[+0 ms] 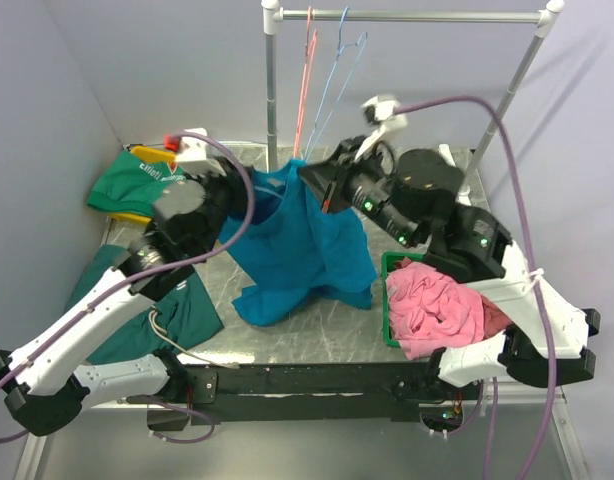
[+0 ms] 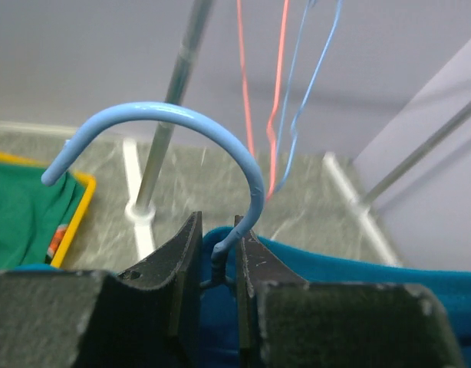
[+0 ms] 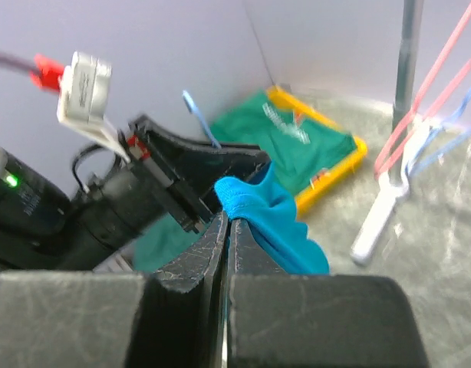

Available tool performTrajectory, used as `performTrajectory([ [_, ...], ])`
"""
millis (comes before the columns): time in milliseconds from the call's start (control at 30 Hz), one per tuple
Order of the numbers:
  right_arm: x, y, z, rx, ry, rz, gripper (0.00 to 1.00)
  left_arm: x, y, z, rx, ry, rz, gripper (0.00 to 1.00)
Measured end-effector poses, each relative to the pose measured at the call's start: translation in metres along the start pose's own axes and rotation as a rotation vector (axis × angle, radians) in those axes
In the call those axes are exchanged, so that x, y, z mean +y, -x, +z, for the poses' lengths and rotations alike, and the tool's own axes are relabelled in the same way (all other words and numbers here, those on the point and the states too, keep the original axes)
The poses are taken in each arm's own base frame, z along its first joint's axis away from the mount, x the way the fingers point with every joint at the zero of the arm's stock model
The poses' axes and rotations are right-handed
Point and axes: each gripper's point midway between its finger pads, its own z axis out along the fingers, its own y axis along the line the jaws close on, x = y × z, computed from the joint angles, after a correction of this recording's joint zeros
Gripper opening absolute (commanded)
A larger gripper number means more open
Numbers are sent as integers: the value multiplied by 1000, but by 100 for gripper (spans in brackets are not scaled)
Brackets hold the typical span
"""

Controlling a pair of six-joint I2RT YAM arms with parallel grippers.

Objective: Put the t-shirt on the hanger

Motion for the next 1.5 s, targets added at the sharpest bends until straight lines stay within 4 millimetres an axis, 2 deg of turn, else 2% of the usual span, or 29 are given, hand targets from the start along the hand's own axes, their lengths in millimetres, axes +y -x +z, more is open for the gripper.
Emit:
performTrajectory([
  [67,-12,-26,6,53,-12,-12,0,6,-28,1,65,6,36,1],
  [133,-32,-53,12,125,-34,-17,0,7,-37,1,98,6,56,1],
  [200,-57,-73,16,178,-79,-16,1,5,-34,-1,100,-1,59,1],
  [267,-79,-85,17,210,-123,-15,4,3,-20,-5,73,-11,46,1],
  [333,-89,-90,11,229,-137,-13,4,3,-8,-10,48,-19,33,1],
  [400,-88,-87,5,226,-121,-9,4,2,-1,-13,29,-28,19,1],
  [500,-76,-79,-2,223,-60,3,0,-5,-6,-10,42,-52,13,1],
  [600,-52,-71,7,241,26,12,2,-9,-29,3,92,-51,22,1],
  [667,-33,-73,21,258,74,5,2,-9,-53,13,145,-39,46,1],
  [733,-17,-88,34,297,109,-7,5,-4,-78,16,201,-22,79,1],
  [800,-14,-107,39,347,116,-16,7,3,-91,13,236,-6,102,1],
  [833,-17,-115,40,366,110,-17,10,5,-91,12,241,-3,106,1],
  [900,-37,-121,42,375,75,-6,19,7,-85,7,233,-3,103,1],
  [933,-56,-124,41,379,31,1,35,8,-79,3,224,-4,98,1],
  [1000,-90,-126,40,375,-56,18,49,9,-65,-6,194,-11,81,1],
  [1033,-106,-125,38,370,-95,25,58,10,-57,-10,177,-15,71,1],
  [1100,-121,-123,34,357,-136,31,65,12,-44,-16,147,-14,55,1],
  [1233,-117,-114,16,318,-116,14,73,18,-35,-19,135,18,59,1],
  [1300,-113,-111,-1,277,-109,-6,73,20,-39,-15,152,42,79,1],
  [1367,-108,-115,-20,248,-100,-36,66,23,-46,-10,175,71,106,1],
  [1500,-102,-149,-55,251,-86,-97,62,30,-55,-2,215,134,162,1],
])
